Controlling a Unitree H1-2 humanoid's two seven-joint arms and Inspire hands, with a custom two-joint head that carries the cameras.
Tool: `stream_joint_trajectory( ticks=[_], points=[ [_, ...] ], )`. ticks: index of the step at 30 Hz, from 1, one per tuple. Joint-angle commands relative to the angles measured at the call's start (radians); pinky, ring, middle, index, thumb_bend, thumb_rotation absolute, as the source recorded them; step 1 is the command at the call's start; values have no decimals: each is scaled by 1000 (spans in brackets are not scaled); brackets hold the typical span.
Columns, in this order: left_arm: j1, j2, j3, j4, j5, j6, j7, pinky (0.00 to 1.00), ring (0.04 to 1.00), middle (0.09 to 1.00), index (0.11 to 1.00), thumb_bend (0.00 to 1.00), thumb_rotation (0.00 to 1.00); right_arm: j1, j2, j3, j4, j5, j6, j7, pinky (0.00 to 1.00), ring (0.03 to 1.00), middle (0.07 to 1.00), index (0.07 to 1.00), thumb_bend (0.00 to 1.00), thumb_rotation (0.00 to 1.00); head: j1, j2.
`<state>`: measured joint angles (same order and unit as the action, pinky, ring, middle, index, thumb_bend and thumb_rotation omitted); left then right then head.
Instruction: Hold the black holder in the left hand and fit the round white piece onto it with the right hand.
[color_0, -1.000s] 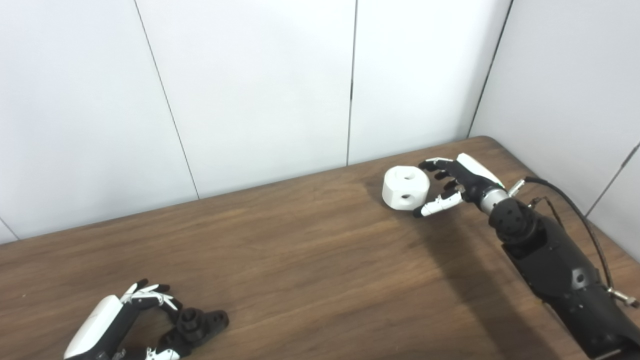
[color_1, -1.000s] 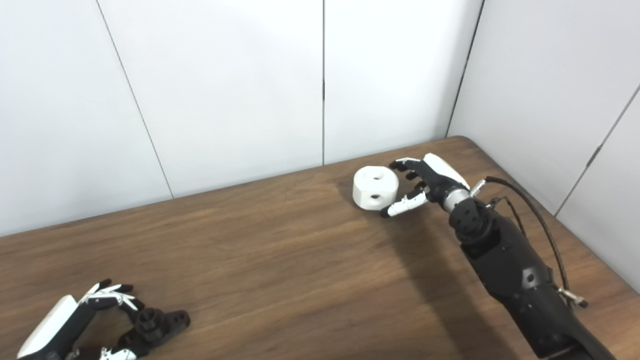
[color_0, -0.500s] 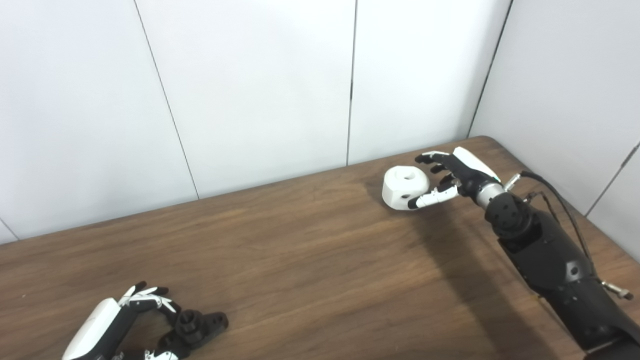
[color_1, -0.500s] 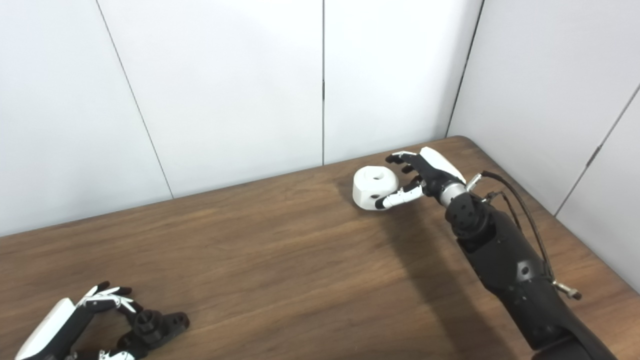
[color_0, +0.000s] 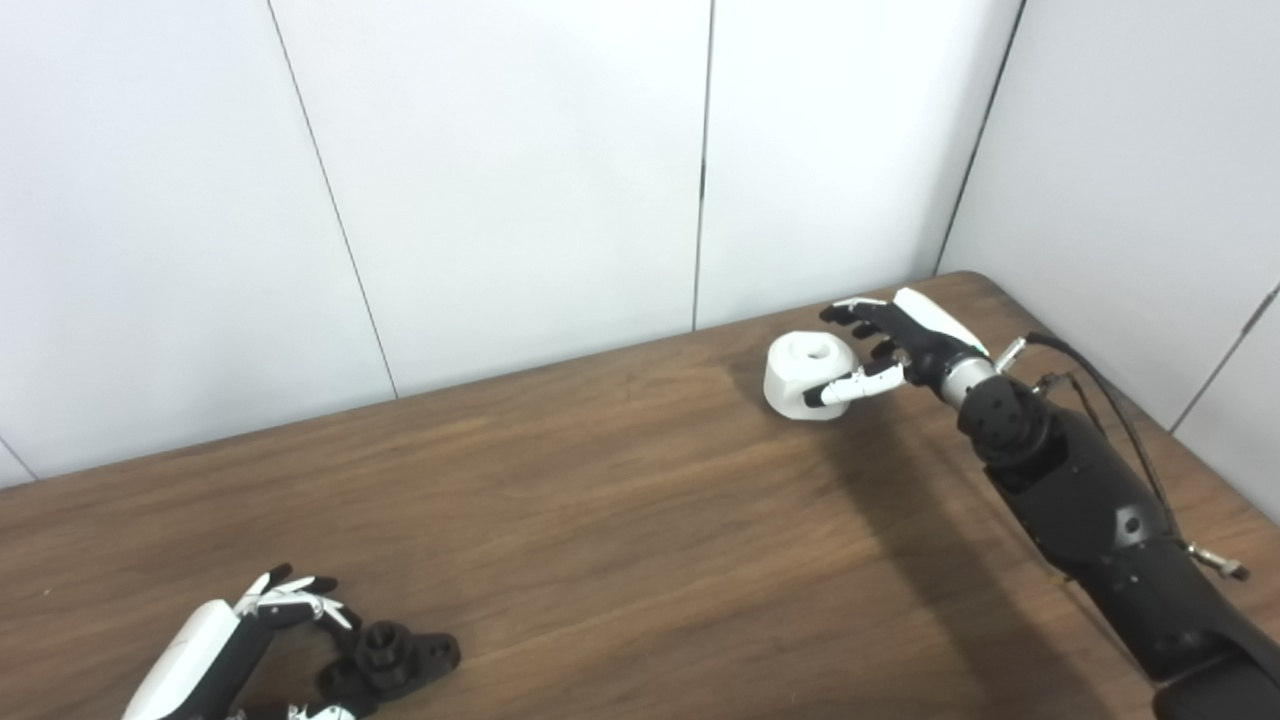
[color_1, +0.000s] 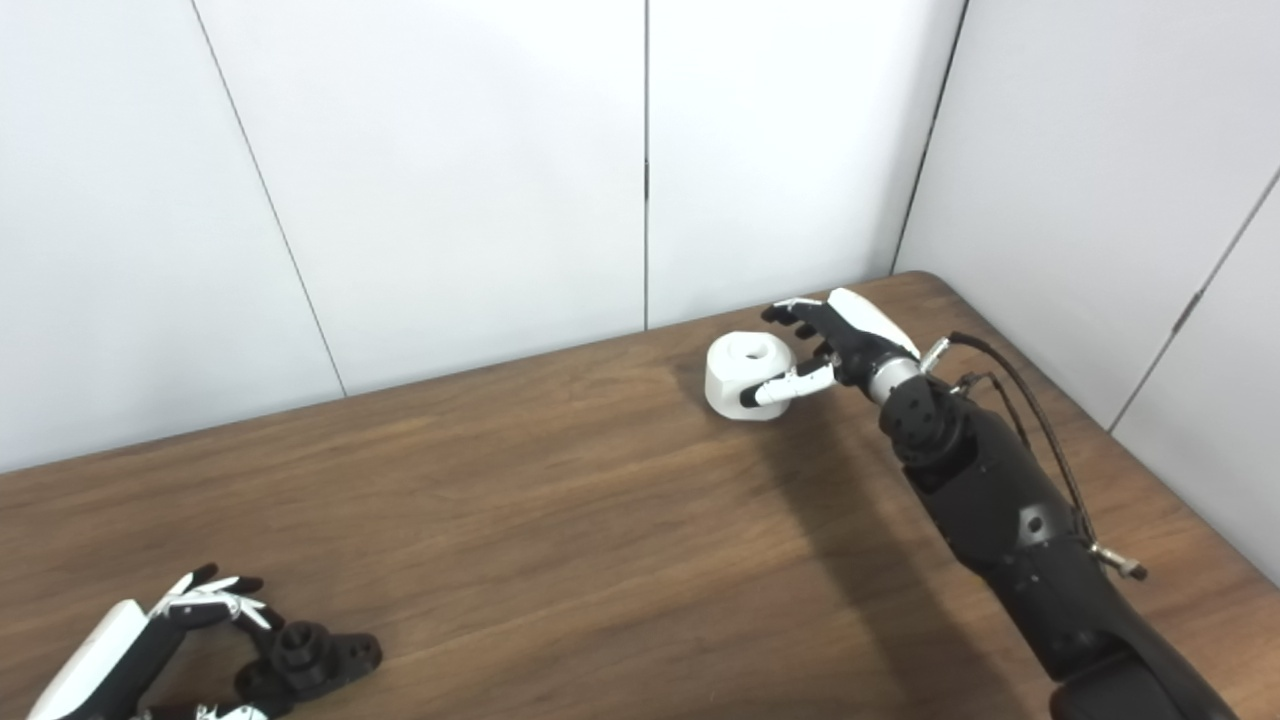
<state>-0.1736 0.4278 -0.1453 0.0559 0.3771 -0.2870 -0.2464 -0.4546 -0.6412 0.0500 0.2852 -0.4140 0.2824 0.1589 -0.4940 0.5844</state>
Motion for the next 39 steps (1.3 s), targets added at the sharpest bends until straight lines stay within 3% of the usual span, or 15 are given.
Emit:
stream_joint_trajectory(
  ticks=[1,17,24,26,31,34,39],
  points=[
    [-15,19,16,-46,-12,-2,7,1000,859,665,481,517,38,-55,-26,-5,-23,-12,-10,-11,737,851,873,824,802,325,-1,0],
    [-27,19,31,-57,-30,10,-8,1000,862,662,481,516,38,-55,-30,1,-28,-14,-15,-2,780,893,913,799,828,251,-13,7],
    [-25,18,30,-76,-26,27,-7,1000,859,662,481,516,38,-59,-33,23,-11,-49,-11,-8,755,899,905,701,818,233,-8,14],
    [-26,13,31,-74,-25,26,1,1000,855,661,481,516,38,-58,-37,23,-10,-49,-15,-8,759,904,903,694,828,239,53,26],
    [-25,2,37,-69,-20,33,14,1000,857,672,481,517,39,-52,-53,9,-28,-40,-28,-3,741,887,904,697,841,230,88,38],
    [-23,-7,47,-51,-17,23,32,1000,860,679,482,518,41,-43,-63,-6,-31,-18,-61,-1,731,874,900,694,854,231,87,37],
    [-19,-11,60,-17,-20,0,54,1000,861,692,485,519,45,-32,-71,-15,-43,-16,-53,4,772,887,898,701,855,234,87,39]
  ],
)
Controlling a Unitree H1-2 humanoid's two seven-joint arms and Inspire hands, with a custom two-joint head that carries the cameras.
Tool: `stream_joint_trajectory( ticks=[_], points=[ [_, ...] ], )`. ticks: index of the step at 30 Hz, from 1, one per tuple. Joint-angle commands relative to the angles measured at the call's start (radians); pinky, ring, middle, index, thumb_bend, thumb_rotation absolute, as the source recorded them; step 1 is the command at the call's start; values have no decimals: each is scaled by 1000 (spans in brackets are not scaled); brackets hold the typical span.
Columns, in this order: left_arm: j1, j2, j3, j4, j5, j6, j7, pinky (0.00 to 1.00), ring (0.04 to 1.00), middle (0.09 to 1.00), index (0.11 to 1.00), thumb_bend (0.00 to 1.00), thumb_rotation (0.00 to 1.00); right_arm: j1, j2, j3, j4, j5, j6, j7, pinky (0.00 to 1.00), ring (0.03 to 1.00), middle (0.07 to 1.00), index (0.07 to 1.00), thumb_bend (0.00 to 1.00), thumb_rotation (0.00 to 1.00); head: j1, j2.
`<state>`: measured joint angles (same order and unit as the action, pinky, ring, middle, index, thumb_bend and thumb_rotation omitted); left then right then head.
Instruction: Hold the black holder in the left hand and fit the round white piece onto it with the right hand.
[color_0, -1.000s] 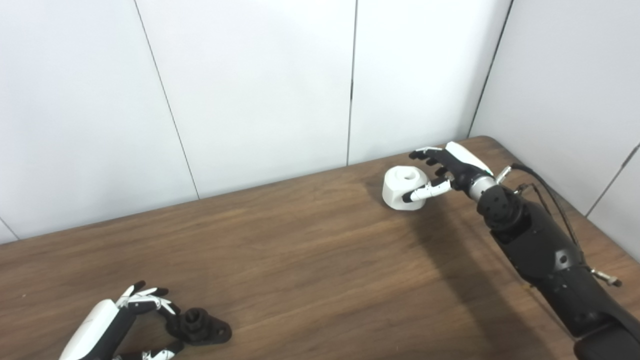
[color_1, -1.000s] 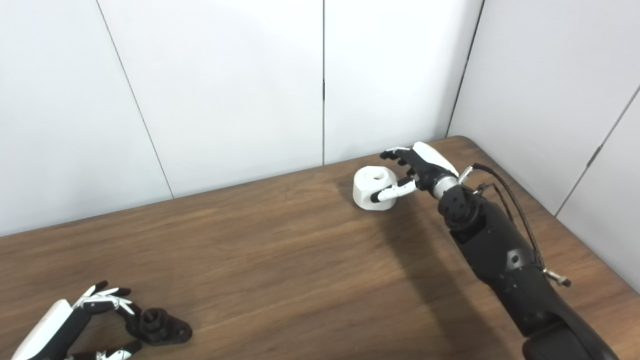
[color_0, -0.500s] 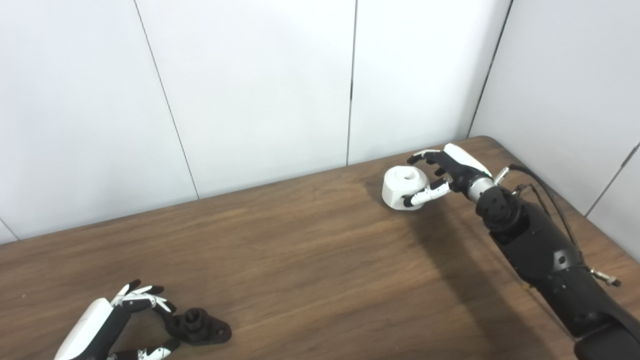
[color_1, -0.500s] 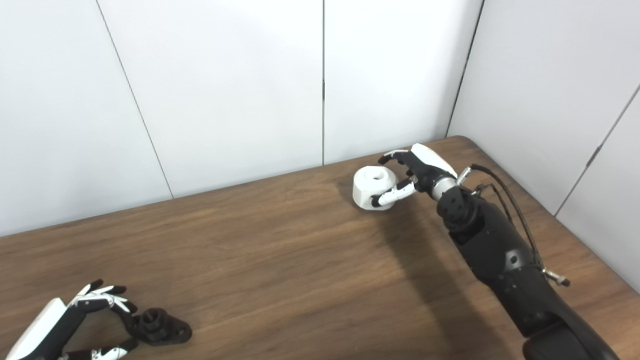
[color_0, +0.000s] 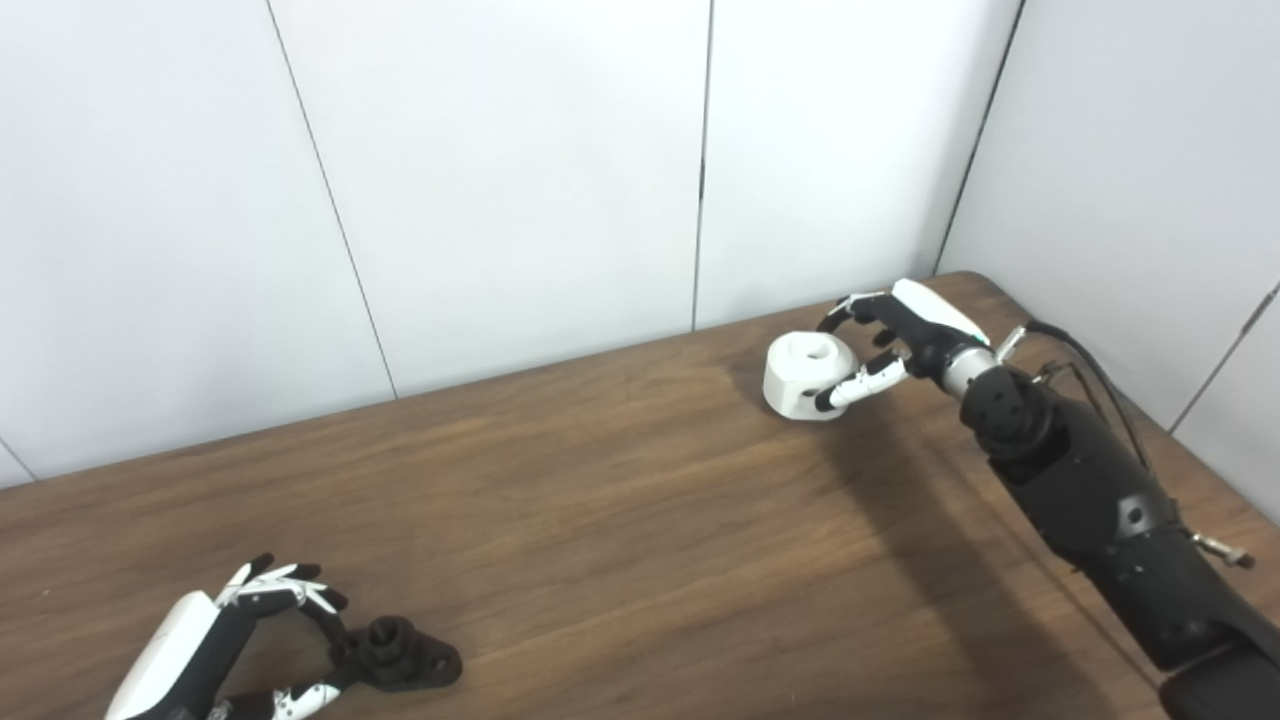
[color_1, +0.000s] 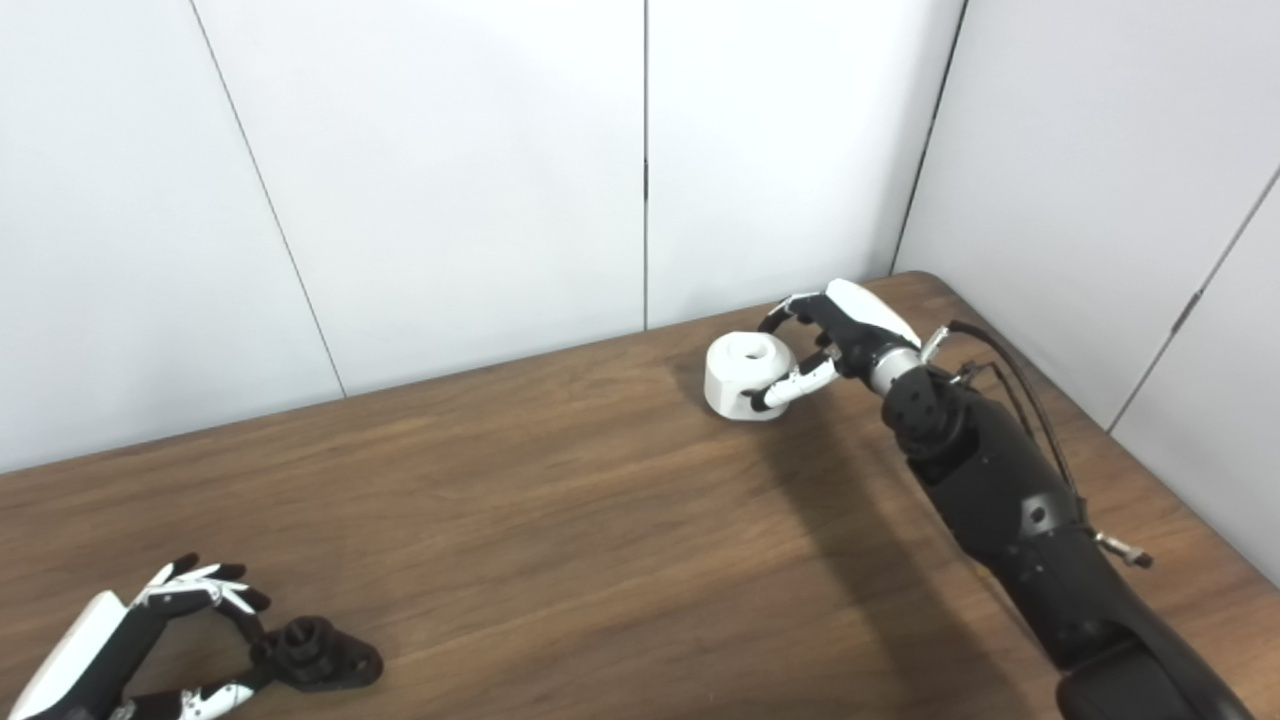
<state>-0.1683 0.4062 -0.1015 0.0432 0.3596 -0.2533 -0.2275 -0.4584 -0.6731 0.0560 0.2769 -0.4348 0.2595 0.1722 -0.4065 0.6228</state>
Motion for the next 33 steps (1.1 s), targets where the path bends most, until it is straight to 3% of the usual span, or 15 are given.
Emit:
stream_joint_trajectory(
  ticks=[1,7,8,9,11,23,33],
  points=[
    [-24,11,17,0,-4,-36,36,1000,863,693,485,520,45,-27,-40,-22,-37,6,-29,-8,775,893,899,703,859,242,-3,0],
    [-28,16,17,26,2,-58,55,1000,865,703,489,520,49,-23,-41,-23,-52,1,-17,2,793,902,901,708,867,241,-1,0],
    [-29,17,17,27,3,-56,54,994,863,705,532,755,25,-23,-40,-24,-53,2,-20,2,787,900,901,709,867,238,3,4],
    [-30,17,17,27,5,-55,52,987,864,710,563,876,12,-22,-40,-24,-54,2,-23,1,777,895,901,708,868,234,7,4],
    [-36,21,13,36,11,-57,49,977,867,721,600,975,2,-23,-41,-23,-54,-1,-24,1,767,893,901,708,872,236,11,7],
    [-87,61,-48,116,94,-54,24,913,885,809,730,1000,0,-22,-50,-43,-96,9,-2,14,804,903,894,696,894,245,46,26],
    [-103,58,-73,149,109,-78,46,916,879,786,683,1000,0,-20,-50,-50,-101,4,4,15,810,905,893,696,906,263,45,25]
  ],
)
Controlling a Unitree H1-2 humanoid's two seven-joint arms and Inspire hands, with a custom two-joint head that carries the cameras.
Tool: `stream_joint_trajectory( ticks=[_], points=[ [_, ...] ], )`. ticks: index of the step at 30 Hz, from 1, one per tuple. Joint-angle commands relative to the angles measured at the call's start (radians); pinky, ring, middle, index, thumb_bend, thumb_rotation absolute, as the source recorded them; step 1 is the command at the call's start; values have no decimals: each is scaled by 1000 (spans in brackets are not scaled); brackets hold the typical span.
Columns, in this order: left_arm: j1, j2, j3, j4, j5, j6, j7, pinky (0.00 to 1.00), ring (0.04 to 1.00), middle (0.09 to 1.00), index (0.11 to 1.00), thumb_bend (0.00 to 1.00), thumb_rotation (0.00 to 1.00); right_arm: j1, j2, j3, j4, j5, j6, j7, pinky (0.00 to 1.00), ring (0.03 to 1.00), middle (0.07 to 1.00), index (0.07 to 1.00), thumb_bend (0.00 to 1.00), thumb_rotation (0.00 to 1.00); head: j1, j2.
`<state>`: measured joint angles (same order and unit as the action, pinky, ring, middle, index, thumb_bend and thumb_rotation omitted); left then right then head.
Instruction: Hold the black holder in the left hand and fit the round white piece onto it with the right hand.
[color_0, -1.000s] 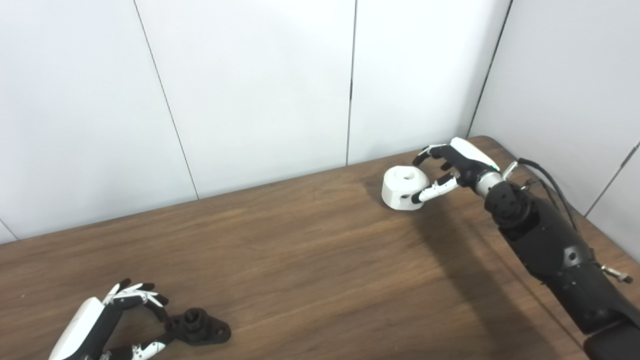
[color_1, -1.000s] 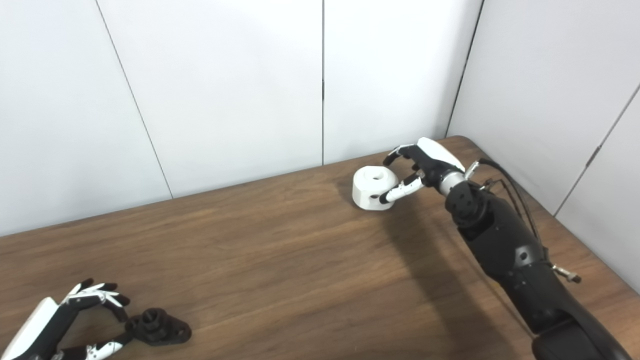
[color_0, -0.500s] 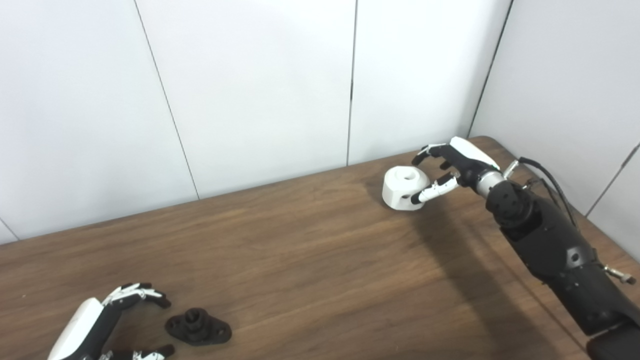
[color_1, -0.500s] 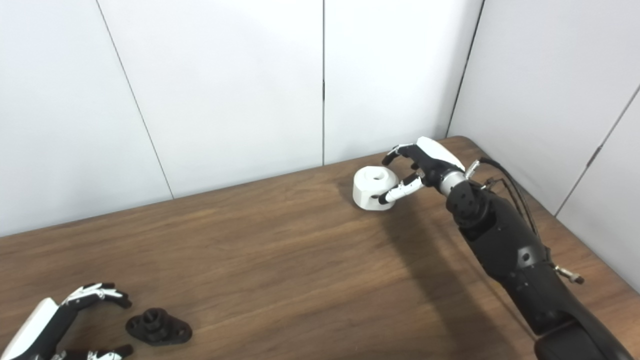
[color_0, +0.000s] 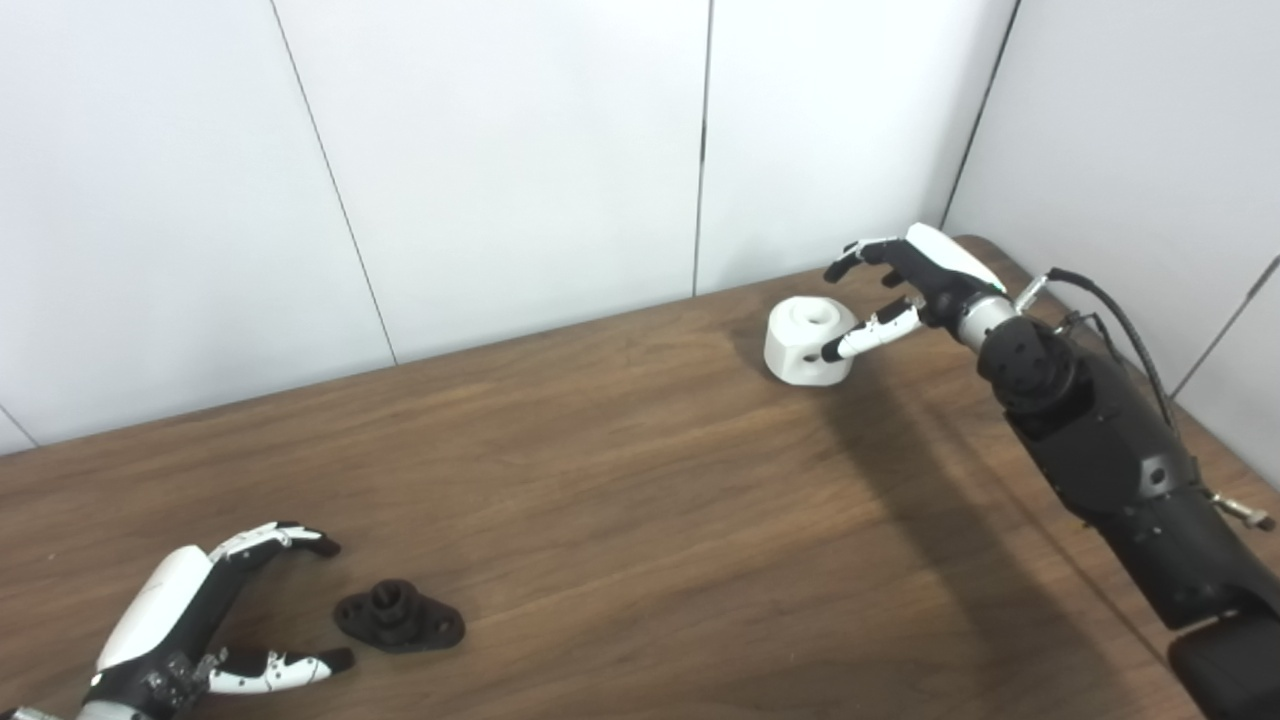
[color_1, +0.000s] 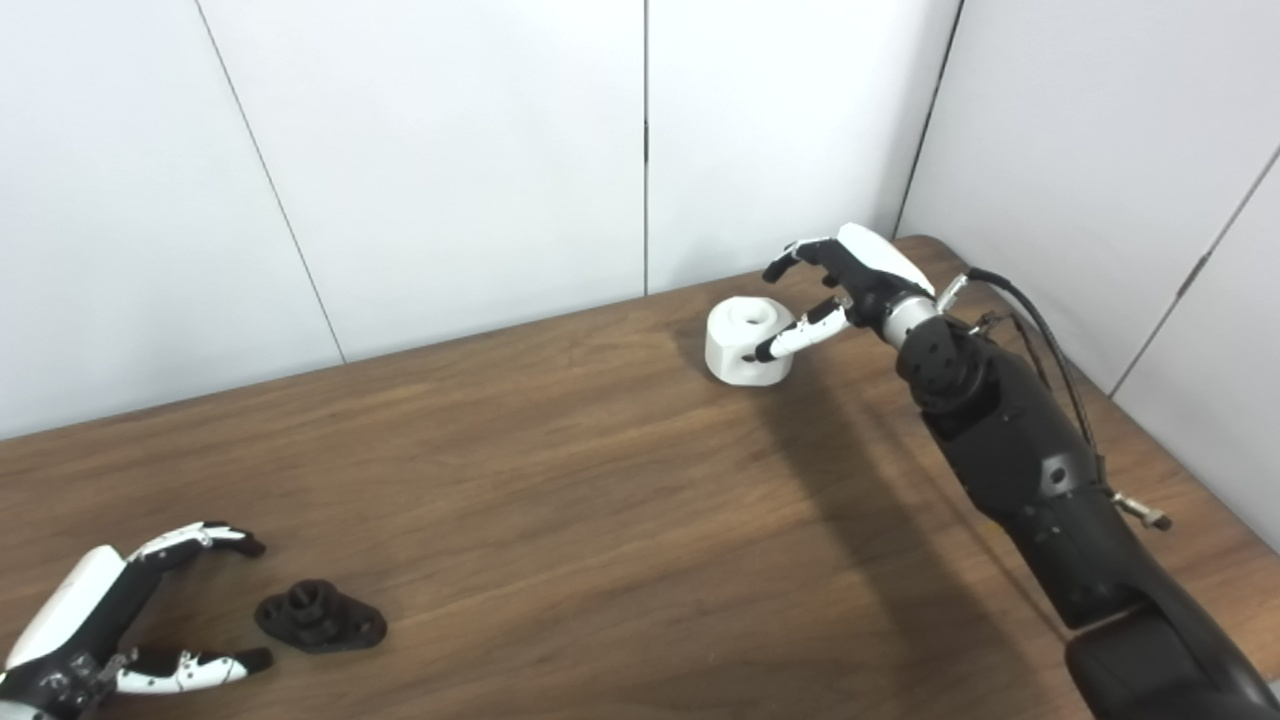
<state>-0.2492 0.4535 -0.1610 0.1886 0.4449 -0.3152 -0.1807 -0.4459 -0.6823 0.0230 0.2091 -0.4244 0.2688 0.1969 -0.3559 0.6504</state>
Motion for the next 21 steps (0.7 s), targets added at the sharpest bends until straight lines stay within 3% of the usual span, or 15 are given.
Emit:
stream_joint_trajectory(
  ticks=[1,9,21],
  points=[
    [-23,9,-16,7,23,-20,3,915,877,781,673,1000,0,-33,-40,-18,-33,-5,-7,-10,813,906,894,697,908,267,-6,-3],
    [-34,3,-49,34,40,-43,18,923,864,753,619,1000,0,-33,-41,-18,-52,-7,17,1,820,913,902,704,892,256,-11,-1],
    [-40,-5,-72,34,25,-53,12,927,864,745,608,1000,0,-26,-41,-15,-73,-8,33,3,820,912,905,706,885,258,-19,-5]
  ],
)
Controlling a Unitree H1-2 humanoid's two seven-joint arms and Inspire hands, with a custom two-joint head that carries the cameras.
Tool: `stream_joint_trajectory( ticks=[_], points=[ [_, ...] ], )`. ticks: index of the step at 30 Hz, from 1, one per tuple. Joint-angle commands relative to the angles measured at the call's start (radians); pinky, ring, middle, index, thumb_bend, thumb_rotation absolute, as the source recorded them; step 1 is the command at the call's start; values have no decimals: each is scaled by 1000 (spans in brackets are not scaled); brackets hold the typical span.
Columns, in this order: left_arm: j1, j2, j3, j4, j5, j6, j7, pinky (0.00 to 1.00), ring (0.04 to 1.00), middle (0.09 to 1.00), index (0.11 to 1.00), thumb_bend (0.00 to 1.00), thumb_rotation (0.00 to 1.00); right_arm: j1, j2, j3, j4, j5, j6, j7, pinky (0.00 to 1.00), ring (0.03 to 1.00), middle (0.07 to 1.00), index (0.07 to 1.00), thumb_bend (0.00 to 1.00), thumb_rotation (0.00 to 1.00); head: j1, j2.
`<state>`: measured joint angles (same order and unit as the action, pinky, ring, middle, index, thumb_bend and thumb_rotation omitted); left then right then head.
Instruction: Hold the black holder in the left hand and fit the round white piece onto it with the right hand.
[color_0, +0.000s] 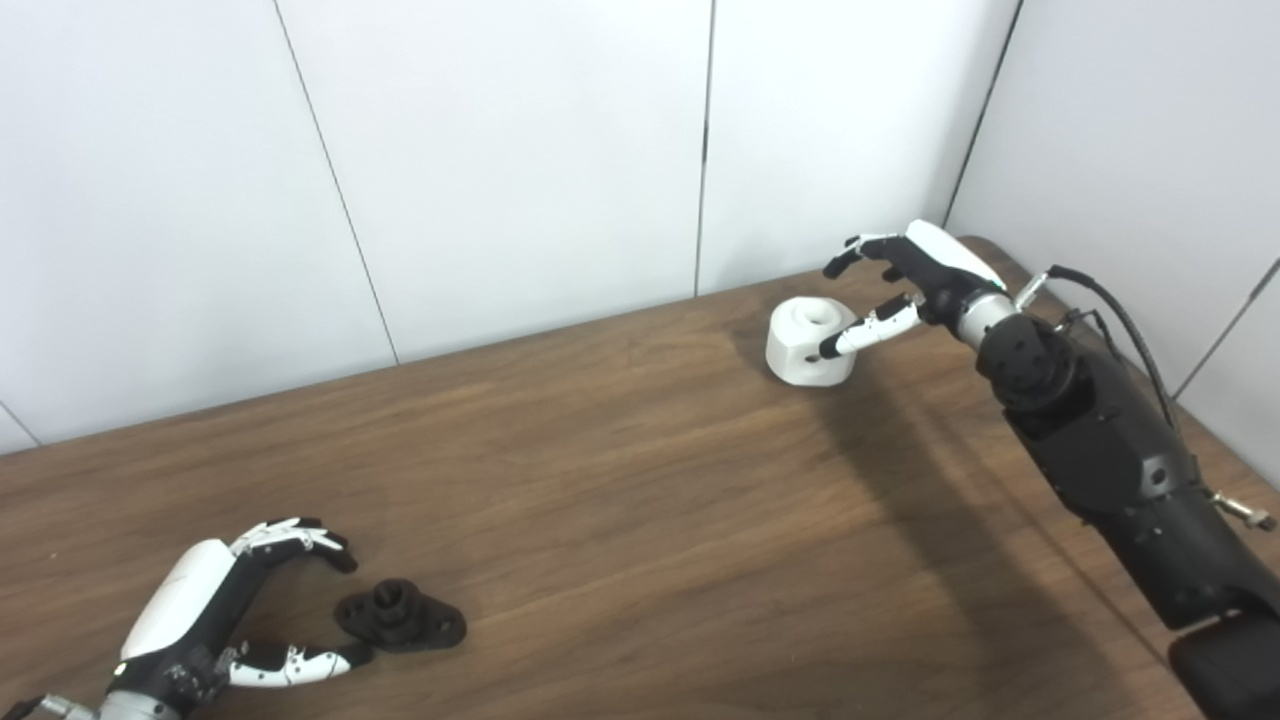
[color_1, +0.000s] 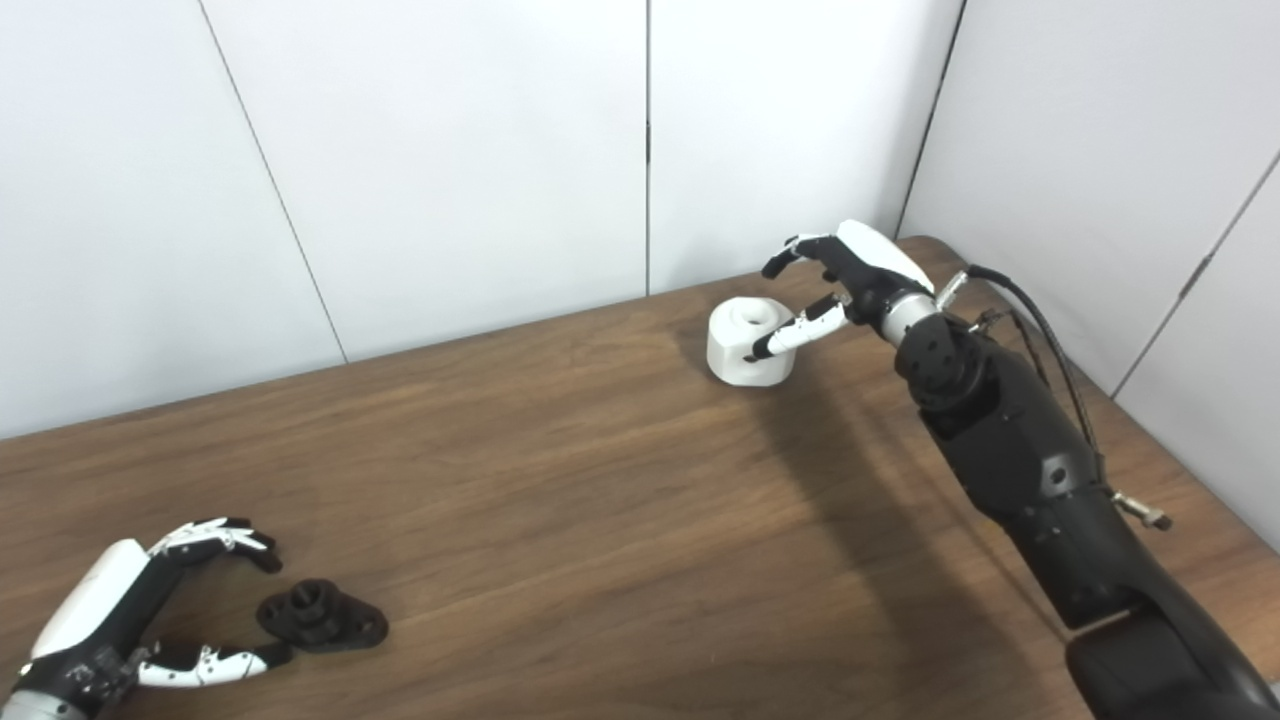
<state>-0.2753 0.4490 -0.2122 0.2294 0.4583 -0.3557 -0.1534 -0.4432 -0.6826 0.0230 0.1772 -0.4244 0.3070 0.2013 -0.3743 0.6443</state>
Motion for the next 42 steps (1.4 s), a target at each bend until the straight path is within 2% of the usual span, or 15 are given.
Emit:
stream_joint_trajectory(
  ticks=[1,13,27,34,35,36,38,42],
  points=[
    [-13,-1,-21,-9,11,-13,-16,923,864,744,608,1000,0,-29,-42,-14,-39,-8,-7,-2,818,909,904,706,884,255,-1,1],
    [-2,-6,-33,-33,10,-7,-26,914,858,742,608,1000,0,-35,-46,-6,-28,-15,-20,-6,814,906,903,709,887,267,-8,2],
    [4,-6,-40,-34,3,-23,-25,900,851,737,603,1000,0,-37,-45,-7,-38,-17,-5,0,819,911,904,708,886,268,-12,6],
    [-1,-6,-39,-20,-3,-35,-21,894,844,722,559,1000,0,-40,-45,-7,-36,-18,-5,2,822,912,905,711,878,259,-14,7],
    [-1,-5,-38,-16,-11,-40,-24,912,848,721,517,717,26,-40,-45,-7,-38,-19,-3,4,823,913,906,712,878,259,-14,7],
    [-1,-5,-38,-13,-17,-41,-27,926,852,718,502,621,34,-40,-45,-7,-38,-19,-3,4,823,914,906,713,878,260,-13,9],
    [0,-3,-38,-9,-28,-44,-31,945,856,713,489,540,39,-41,-45,-7,-36,-22,-3,4,823,913,905,712,881,264,-15,7],
    [0,2,-43,-1,-43,-56,-37,968,864,702,485,518,39,-41,-42,-7,-46,-29,7,5,818,911,903,711,881,263,-17,6]
  ],
)
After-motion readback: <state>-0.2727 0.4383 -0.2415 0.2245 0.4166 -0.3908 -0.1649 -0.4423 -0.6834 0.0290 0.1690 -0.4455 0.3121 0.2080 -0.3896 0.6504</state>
